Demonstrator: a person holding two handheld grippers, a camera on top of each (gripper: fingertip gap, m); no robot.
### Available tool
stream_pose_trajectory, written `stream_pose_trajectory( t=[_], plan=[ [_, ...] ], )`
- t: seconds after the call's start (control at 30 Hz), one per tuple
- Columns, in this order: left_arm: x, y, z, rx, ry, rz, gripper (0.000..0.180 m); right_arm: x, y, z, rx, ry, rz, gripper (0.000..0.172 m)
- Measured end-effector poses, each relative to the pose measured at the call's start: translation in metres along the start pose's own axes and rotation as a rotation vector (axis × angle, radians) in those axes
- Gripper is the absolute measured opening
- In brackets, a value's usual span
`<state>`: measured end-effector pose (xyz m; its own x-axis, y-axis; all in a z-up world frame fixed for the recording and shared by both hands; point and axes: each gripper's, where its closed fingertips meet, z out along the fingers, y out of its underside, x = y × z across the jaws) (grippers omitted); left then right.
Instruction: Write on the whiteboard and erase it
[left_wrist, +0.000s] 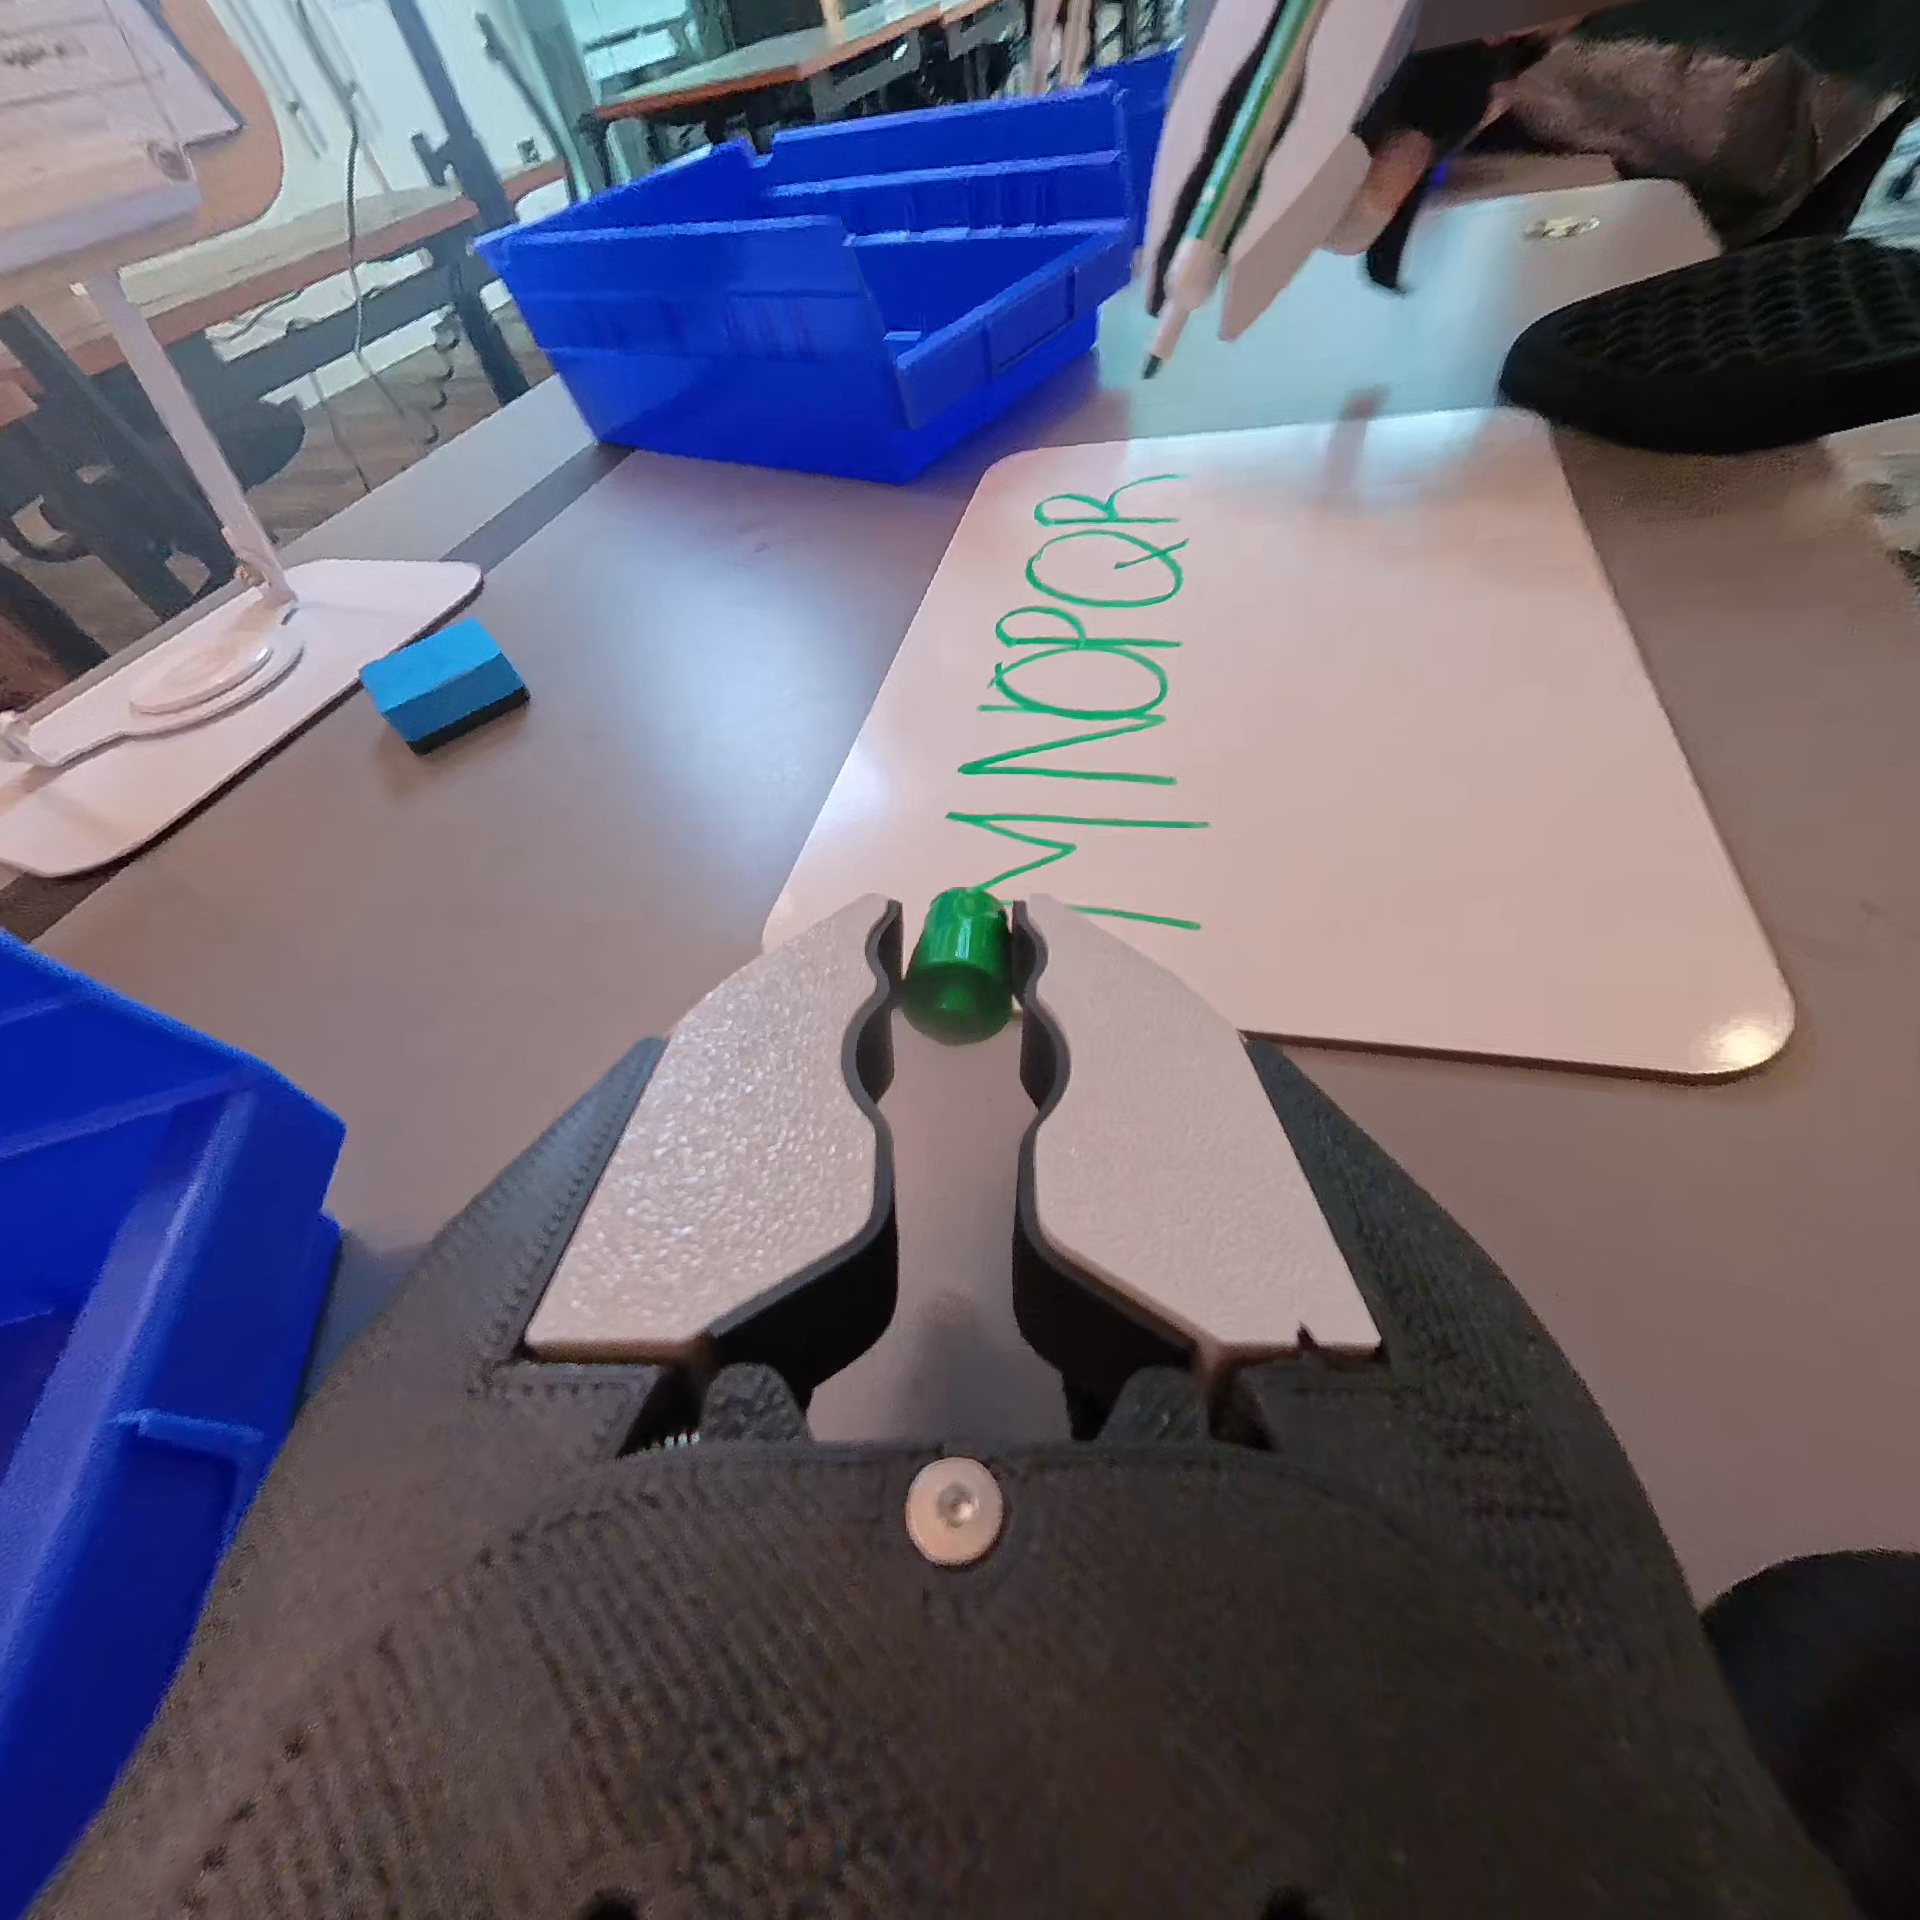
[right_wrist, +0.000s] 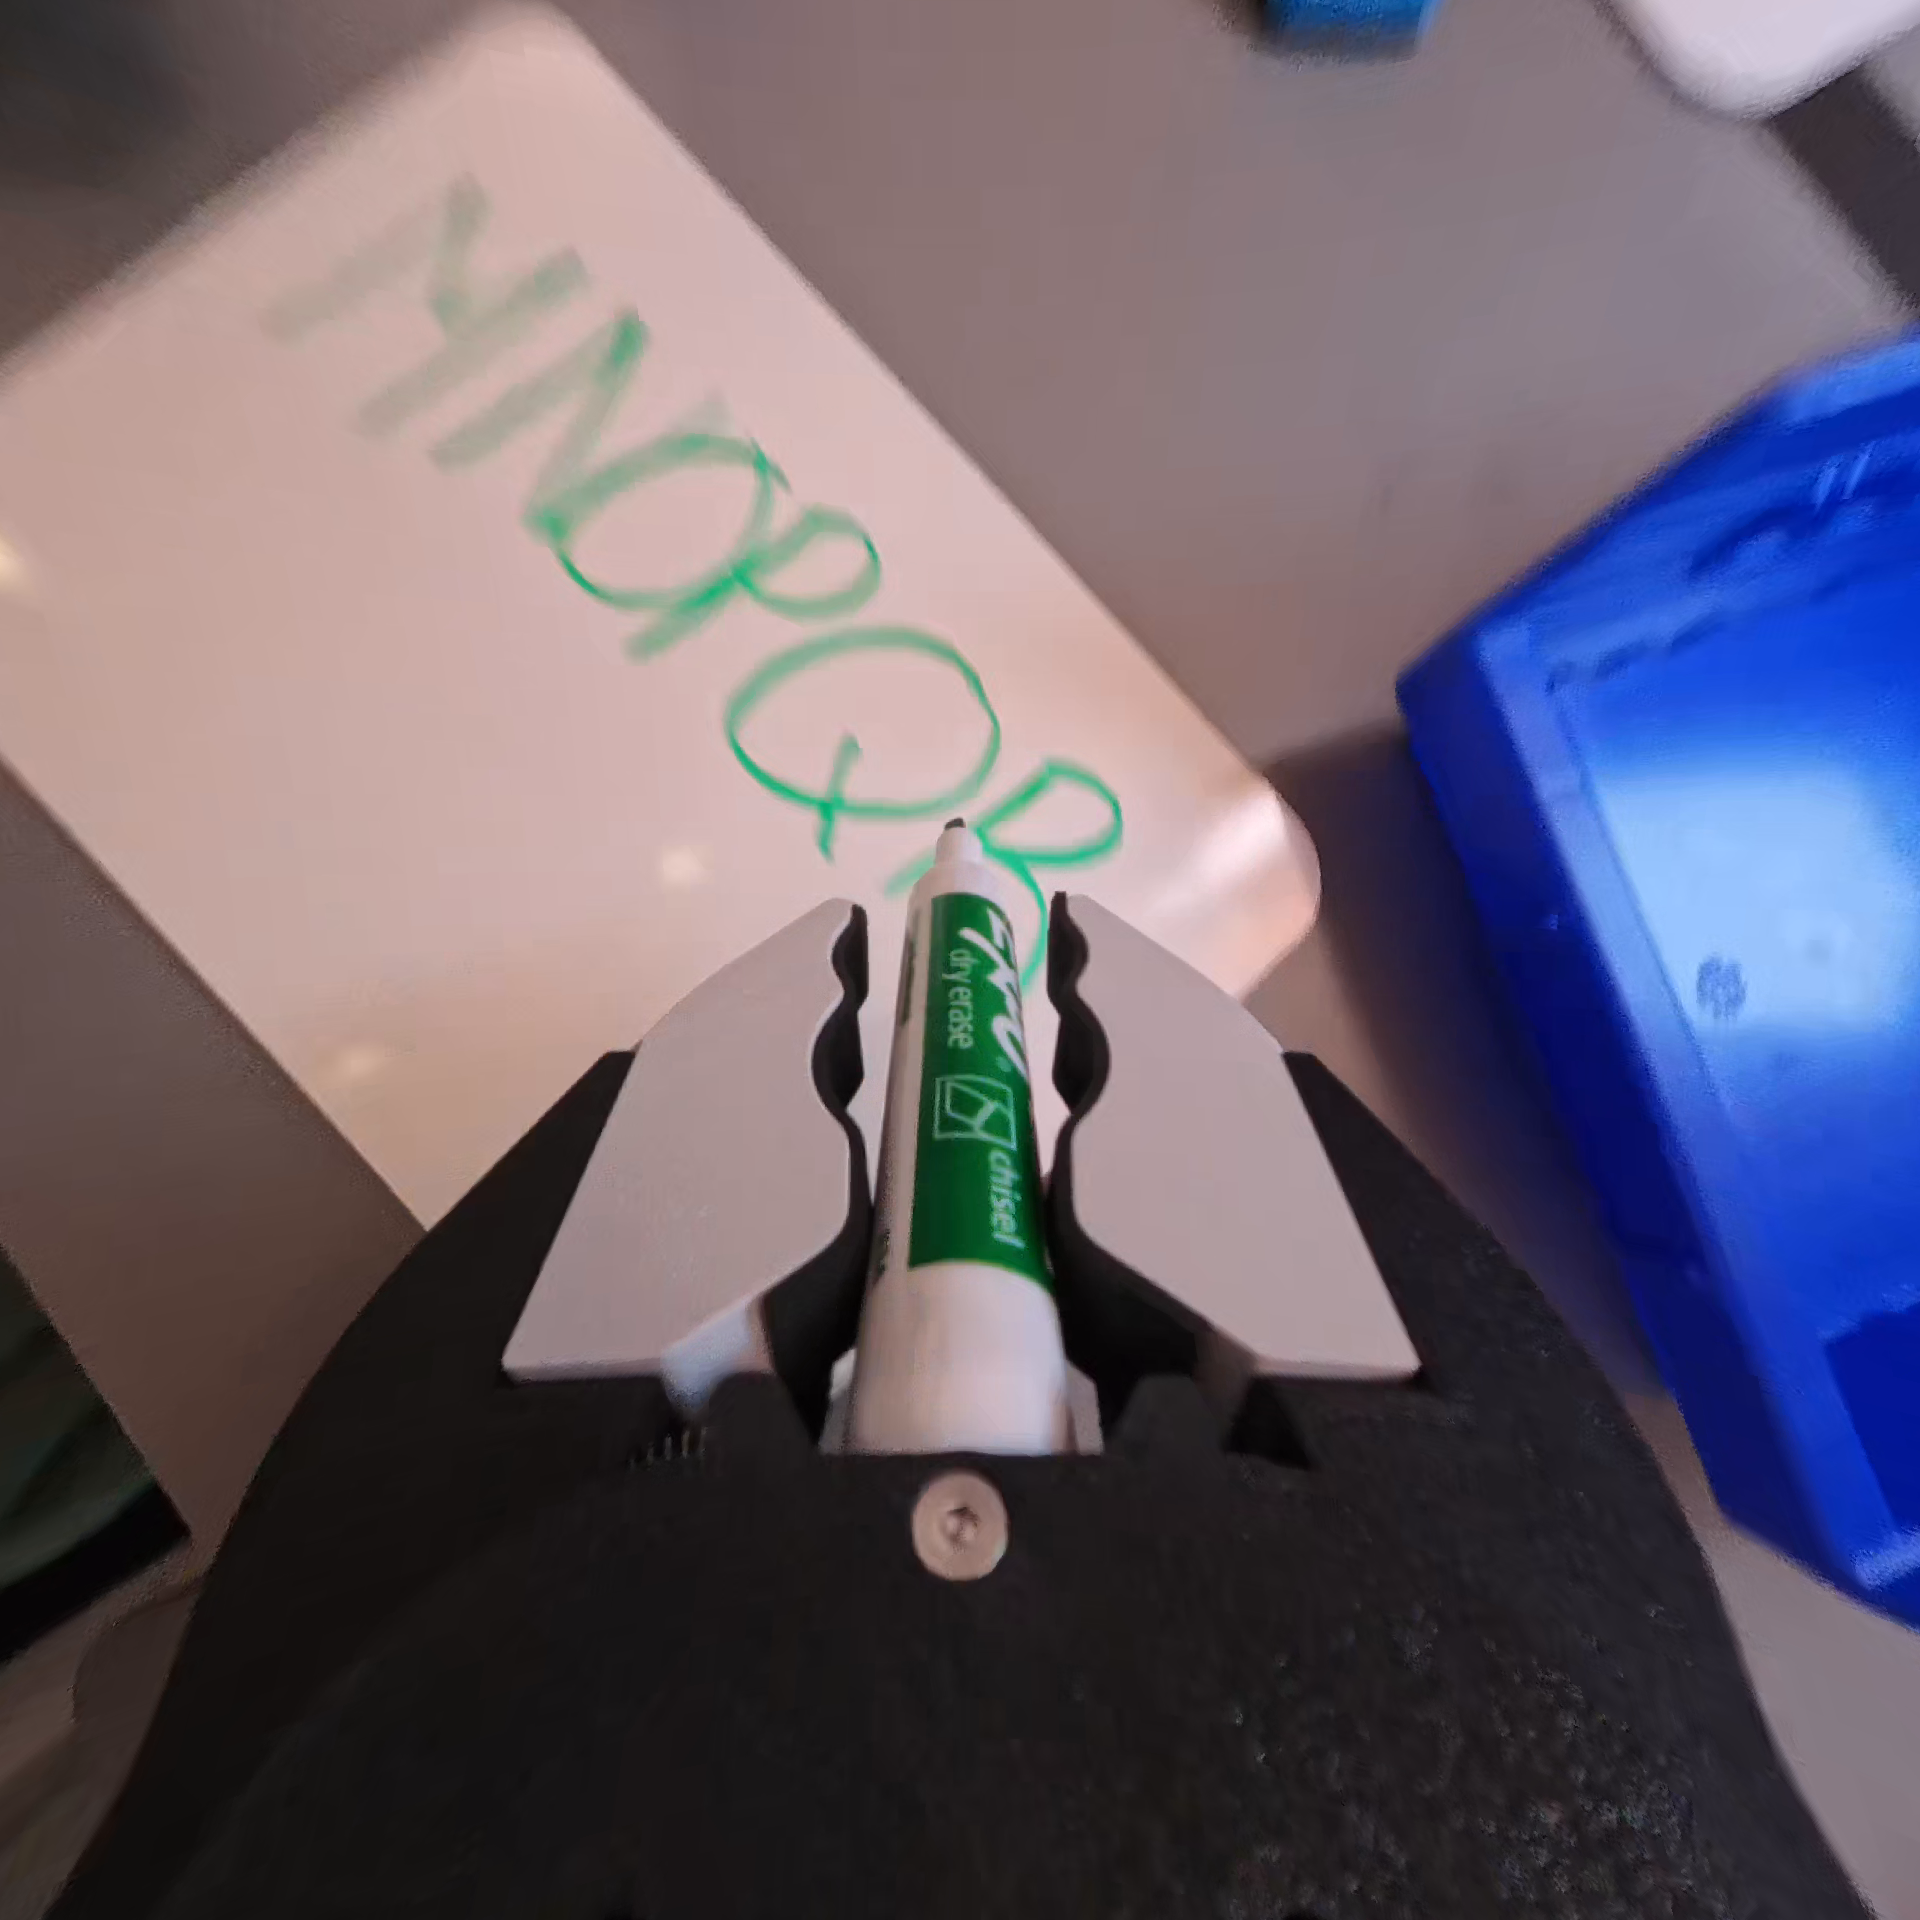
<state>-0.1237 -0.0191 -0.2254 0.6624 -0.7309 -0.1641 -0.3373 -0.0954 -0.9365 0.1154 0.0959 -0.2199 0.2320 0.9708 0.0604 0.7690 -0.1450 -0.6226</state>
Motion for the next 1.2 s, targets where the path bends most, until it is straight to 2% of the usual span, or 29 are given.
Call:
stream_pose_trajectory(
  t=[0.1,0.2,0.33,0.43,0.67,0.93,1.2],
  plan=[
    [0.019,-0.018,-0.005,0.094,0.07,0.068,0.02,-0.045,-0.056,-0.014,0.281,-0.089,-0.055,0.034],
    [0.037,-0.037,-0.01,0.172,0.093,0.161,0.02,-0.11,-0.098,-0.018,0.509,-0.258,-0.046,0.034],
    [0.062,-0.053,-0.018,0.244,0.145,0.222,0.019,-0.178,-0.127,-0.006,0.681,-0.454,0.044,0.034],
    [0.074,-0.067,-0.025,0.317,0.18,0.222,0.019,-0.201,-0.136,0.007,0.764,-0.549,0.15,0.034],
    [0.082,-0.082,-0.034,0.394,0.202,0.229,0.019,-0.218,-0.139,0.017,0.78,-0.712,0.254,0.034],
    [0.099,-0.075,-0.032,0.356,0.257,0.306,0.019,-0.238,-0.14,0.029,0.734,-0.801,0.289,0.034],
    [0.112,-0.066,-0.038,0.316,0.352,0.33,0.018,-0.25,-0.135,0.03,0.745,-0.899,0.408,0.033]
  ],
)
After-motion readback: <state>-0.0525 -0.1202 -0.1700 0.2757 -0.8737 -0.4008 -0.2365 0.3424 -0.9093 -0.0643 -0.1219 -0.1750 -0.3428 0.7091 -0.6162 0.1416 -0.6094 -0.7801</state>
